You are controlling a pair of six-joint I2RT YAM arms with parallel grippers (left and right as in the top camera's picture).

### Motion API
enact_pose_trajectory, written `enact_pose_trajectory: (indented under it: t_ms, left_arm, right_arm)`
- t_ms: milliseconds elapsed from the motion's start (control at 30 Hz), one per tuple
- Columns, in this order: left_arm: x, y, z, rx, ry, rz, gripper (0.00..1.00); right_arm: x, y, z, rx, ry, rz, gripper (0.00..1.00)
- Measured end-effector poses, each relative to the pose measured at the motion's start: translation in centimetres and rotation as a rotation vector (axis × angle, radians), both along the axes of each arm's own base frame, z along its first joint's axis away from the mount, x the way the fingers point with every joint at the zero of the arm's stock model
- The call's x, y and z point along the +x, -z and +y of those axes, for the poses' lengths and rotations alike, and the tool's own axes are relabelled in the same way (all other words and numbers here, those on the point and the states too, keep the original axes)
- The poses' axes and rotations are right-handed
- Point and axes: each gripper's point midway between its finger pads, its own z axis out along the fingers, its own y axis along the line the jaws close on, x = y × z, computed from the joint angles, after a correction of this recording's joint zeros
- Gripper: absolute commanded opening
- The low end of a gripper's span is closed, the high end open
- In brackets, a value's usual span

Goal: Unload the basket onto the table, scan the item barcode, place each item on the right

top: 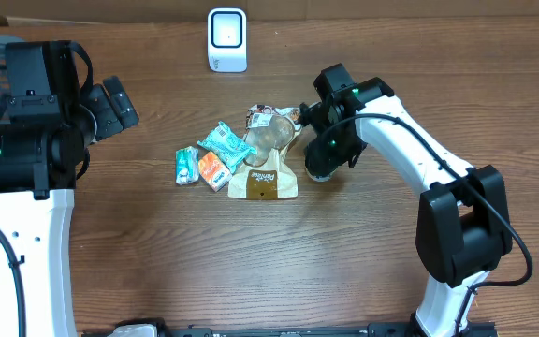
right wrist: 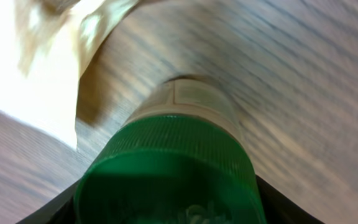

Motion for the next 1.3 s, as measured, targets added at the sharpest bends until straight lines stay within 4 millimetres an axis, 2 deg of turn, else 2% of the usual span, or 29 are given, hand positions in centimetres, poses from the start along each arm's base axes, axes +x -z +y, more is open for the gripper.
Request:
enact_pose_trajectory:
  t_ms: [133,300,400,567,767,1033,1233,1300]
  left_arm:
    - [0.0,0.0,0.0,0.000,0.000,0.000,1.00]
    - [0.0,0.0,0.0,0.000,0.000,0.000,0.99]
    - [0.0,0.0,0.0,0.000,0.000,0.000,1.00]
    - [0.0,0.0,0.0,0.000,0.000,0.000,0.99]
    - [0.0,0.0,0.0,0.000,0.000,0.000,1.00]
    - [0.0,0.0,0.0,0.000,0.000,0.000,0.99]
    - [0.0,0.0,0.0,0.000,0.000,0.000,1.00]
    - [0.0,0.0,0.0,0.000,0.000,0.000,1.00]
  right_arm:
    - [0.1,0.0,0.0,-0.003,-0.232,-0.034,0.67]
    - [0.2,0.2,-0.2,-0.005,-0.336,-0.046,0.70]
    - [0.5,0.5,-0.8,-0.006,-0.291,-0.035,0.77]
    - [0.6,0.6,-1.1,-0.005,-0.107,-0.009,0.86]
    - [0.8,0.6,-1.0,0.002,0.056,0.005,0.92]
    - [1.6,0.4,-0.3,0.043,0.110,-0.016,0.89]
    - [2.4,0.4,0.1,0.061,0.121,-0.044,0.73]
    - [2.4,0.5,0.2,0.062,0.121,-0.044,0.72]
